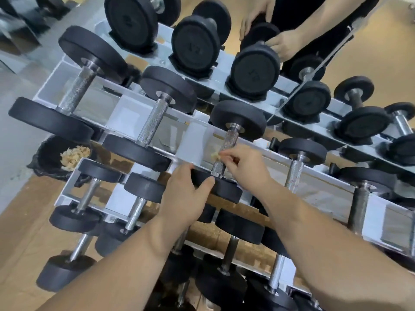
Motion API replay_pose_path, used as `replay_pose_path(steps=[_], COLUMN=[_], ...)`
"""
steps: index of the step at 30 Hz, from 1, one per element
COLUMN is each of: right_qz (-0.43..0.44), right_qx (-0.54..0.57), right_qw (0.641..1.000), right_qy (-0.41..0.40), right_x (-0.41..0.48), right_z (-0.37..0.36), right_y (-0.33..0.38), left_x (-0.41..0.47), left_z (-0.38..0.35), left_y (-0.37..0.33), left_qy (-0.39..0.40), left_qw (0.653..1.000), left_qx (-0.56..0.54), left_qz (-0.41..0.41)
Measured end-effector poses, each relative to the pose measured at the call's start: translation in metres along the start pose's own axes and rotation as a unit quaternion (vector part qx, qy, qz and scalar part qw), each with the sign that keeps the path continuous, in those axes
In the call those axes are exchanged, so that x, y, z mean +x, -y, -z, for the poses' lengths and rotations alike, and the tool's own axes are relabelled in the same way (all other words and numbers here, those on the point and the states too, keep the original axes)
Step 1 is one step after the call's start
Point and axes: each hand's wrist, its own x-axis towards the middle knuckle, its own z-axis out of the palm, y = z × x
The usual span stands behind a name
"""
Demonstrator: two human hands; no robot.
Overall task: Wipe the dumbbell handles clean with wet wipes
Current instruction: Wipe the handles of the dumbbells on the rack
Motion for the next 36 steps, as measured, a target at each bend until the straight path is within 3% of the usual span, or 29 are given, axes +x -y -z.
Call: replay_pose_path(steps=[2,4,10,17,20,24,27,32,34,36], right_qz=[0.016,0.01,-0.074,-0.048,-0.019,-0.108,-0.121,0.015,-0.02,-0.114], right_qx=[0.017,0.04,0.048,0.162,0.156,0.189,0.247,0.189,0.208,0.201], right_qw=[0.998,0.996,0.989,0.985,0.986,0.97,0.951,0.98,0.974,0.965], right_qy=[0.066,0.081,-0.116,-0.029,-0.047,-0.111,-0.14,-0.061,-0.088,-0.127], right_x=[-0.01,-0.005,0.033,-0.014,-0.004,0.027,0.021,-0.006,0.011,0.029], right_z=[0.001,0.003,0.0,-0.03,-0.029,-0.019,-0.021,-0.022,-0.015,-0.01], right_y=[-0.004,-0.01,-0.023,-0.04,-0.04,-0.036,-0.03,-0.027,-0.031,-0.036], left_x=[0.001,0.003,0.013,0.021,0.019,0.02,0.021,0.019,0.018,0.019], left_z=[-0.012,-0.027,-0.042,-0.029,-0.028,-0.029,-0.03,-0.032,-0.033,-0.033], left_y=[-0.011,-0.025,-0.037,-0.033,-0.034,-0.031,-0.03,-0.033,-0.034,-0.033], left_qy=[-0.057,-0.08,-0.147,-0.106,-0.107,-0.114,-0.119,-0.117,-0.118,-0.117], left_qw=[0.998,0.996,0.983,0.988,0.987,0.986,0.985,0.986,0.986,0.986], left_qx=[-0.006,0.006,0.071,0.022,0.005,0.009,0.012,0.012,0.013,0.006], left_qz=[0.016,0.047,0.081,0.113,0.118,0.122,0.121,0.121,0.12,0.123])
